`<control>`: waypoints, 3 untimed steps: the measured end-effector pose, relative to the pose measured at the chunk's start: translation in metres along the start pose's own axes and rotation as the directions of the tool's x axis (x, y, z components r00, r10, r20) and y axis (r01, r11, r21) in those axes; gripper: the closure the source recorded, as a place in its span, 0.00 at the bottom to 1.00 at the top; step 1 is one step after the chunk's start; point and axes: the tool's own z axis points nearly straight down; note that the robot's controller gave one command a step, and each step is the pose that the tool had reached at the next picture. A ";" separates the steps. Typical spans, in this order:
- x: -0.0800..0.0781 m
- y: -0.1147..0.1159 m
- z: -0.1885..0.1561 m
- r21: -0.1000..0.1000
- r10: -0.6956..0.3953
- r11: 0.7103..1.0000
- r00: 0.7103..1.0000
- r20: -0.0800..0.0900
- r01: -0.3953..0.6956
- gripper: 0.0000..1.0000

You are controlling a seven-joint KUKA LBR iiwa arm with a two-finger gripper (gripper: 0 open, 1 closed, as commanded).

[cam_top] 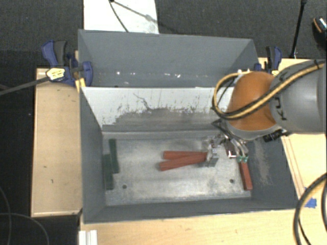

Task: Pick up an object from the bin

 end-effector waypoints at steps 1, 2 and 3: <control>0.019 0.044 0.008 -0.001 -0.053 0.999 0.999 0.003 0.053 1.00; -0.005 0.093 0.007 -0.002 -0.041 0.999 0.999 0.009 0.041 1.00; -0.004 0.076 -0.118 0.002 -0.068 0.998 0.998 0.015 0.068 1.00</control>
Offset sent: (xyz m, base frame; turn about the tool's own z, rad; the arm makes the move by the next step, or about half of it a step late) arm -0.0193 0.0405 -0.0076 -0.0478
